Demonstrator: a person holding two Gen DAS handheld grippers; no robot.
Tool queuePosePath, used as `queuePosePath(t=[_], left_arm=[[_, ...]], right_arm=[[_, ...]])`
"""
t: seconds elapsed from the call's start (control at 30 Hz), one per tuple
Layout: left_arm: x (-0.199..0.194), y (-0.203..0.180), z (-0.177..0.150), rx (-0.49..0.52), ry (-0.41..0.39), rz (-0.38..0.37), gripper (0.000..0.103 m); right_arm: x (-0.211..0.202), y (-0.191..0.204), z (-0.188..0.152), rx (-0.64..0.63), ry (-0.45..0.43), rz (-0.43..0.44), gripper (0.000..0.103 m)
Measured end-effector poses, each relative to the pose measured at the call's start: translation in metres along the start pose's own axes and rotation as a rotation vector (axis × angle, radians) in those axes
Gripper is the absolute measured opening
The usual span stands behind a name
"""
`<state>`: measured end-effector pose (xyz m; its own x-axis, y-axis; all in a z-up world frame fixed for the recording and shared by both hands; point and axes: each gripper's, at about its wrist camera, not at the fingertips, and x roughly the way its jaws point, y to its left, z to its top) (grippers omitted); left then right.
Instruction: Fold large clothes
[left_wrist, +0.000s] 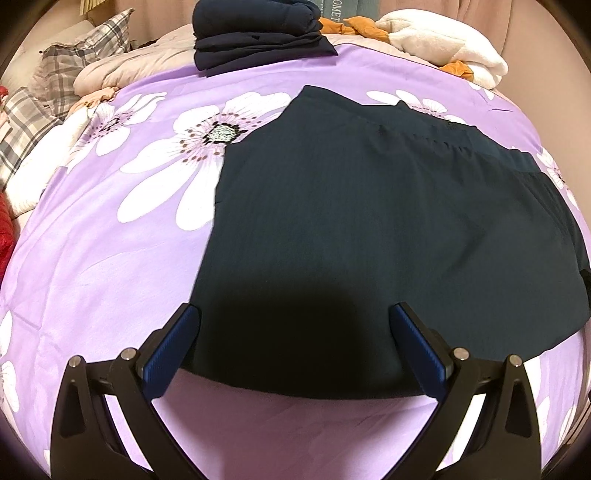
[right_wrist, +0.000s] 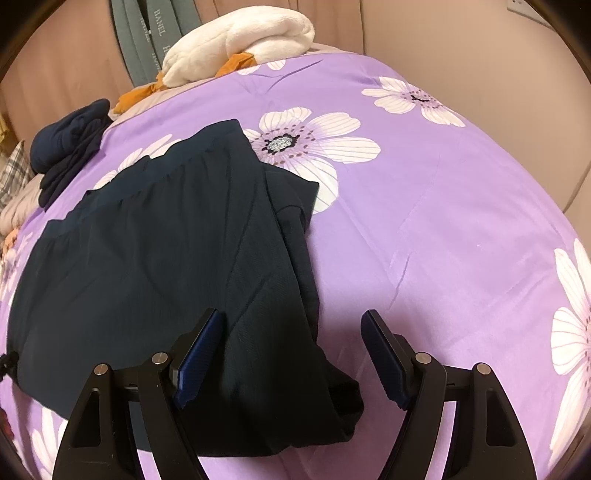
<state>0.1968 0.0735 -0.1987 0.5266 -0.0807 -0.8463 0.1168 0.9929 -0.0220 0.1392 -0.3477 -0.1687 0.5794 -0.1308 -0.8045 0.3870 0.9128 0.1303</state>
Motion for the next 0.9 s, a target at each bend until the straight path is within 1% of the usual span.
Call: queuePosePath(t=[0.1,0.23,0.5,0.67,0.9], left_arm=[[-0.001,0.008,-0.002,-0.023,0.008,-0.004,0.103],[-0.005,0.017,-0.004,-0.051,0.012,0.031,0.103],[-0.022,0.033,-0.016,-0.057,0.023,0.143,0.100],[-0.037,0.039,-0.022,-0.068,0.015,0.149,0.100],[-0.066,0.029,-0.026,-0.039,-0.039,0.151,0.100]], right_arm=[[-0.001,-0.003,-0.001,0.005,0.000,-0.004,0.076],[-0.004,-0.004,-0.002,0.009,-0.002,-0.010,0.076],[-0.018,-0.015,-0.008,0.016,-0.008,-0.041,0.076],[-0.028,-0.022,-0.011,0.026,-0.013,-0.050,0.076],[-0.041,-0.016,-0.016,0.003,-0.020,-0.053,0.076]])
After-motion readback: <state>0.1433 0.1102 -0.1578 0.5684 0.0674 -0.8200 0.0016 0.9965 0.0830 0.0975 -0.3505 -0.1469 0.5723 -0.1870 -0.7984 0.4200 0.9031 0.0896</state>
